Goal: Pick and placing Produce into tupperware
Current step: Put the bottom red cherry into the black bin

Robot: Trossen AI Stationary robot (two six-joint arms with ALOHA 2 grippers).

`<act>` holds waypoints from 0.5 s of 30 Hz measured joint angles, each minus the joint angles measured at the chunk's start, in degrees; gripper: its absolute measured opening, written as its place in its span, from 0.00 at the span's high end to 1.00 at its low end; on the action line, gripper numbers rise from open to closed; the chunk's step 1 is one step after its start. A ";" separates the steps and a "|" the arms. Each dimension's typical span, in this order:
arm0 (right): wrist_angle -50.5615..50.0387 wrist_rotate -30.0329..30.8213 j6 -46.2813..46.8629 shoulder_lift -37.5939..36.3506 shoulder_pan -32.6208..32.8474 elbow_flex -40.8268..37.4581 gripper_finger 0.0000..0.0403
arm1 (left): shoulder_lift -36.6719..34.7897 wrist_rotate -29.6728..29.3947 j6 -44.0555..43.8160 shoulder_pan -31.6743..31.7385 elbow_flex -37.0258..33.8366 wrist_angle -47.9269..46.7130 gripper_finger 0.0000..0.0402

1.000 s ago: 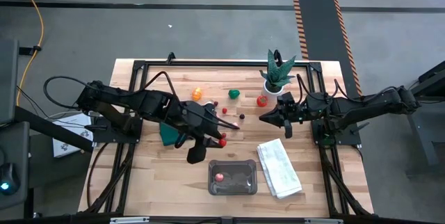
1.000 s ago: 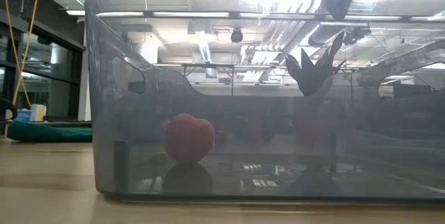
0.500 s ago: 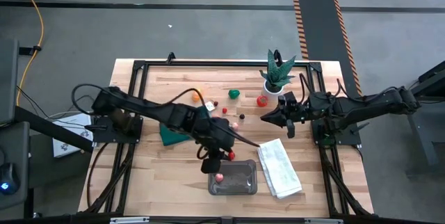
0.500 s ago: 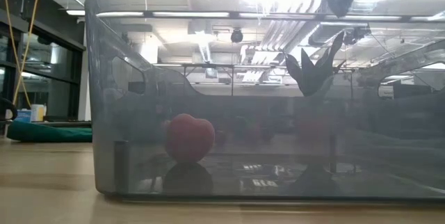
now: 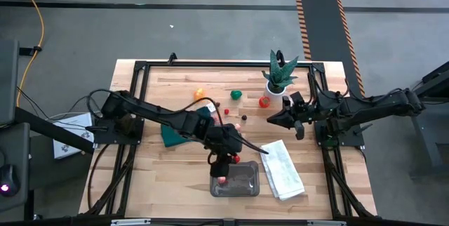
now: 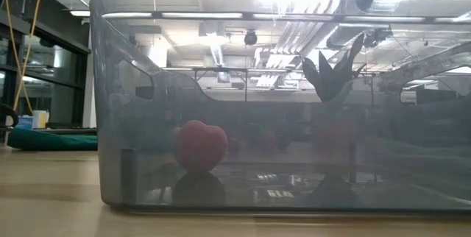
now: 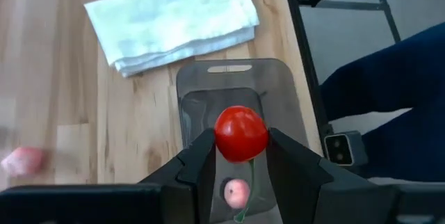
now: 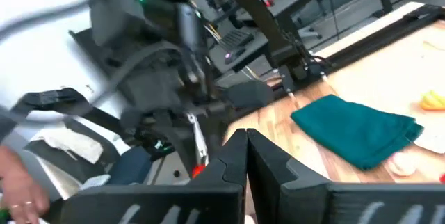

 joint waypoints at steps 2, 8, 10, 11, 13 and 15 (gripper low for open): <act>-0.68 -0.57 -0.17 -0.56 -0.02 -0.07 1.00 | 1.24 0.07 -0.52 0.00 0.00 -0.53 0.73; -1.51 -1.18 -0.62 -1.70 0.00 -0.04 1.00 | 3.91 0.59 -1.51 -0.05 -0.04 -0.48 0.73; -1.37 -1.24 -0.62 -2.01 0.00 -0.04 1.00 | 4.94 0.61 -1.51 -0.11 0.04 0.50 0.73; -1.46 -1.29 -0.65 -2.16 0.00 -0.04 1.00 | 5.12 0.65 -1.53 -0.11 -0.08 -0.41 0.73; -1.59 -1.32 -0.95 -2.58 0.00 -0.04 1.00 | 6.24 1.04 -1.53 -0.40 0.10 0.80 0.73; -1.51 -1.41 -1.04 -2.95 0.00 -0.04 1.00 | 6.89 1.08 -1.51 -0.82 -0.04 -0.03 0.73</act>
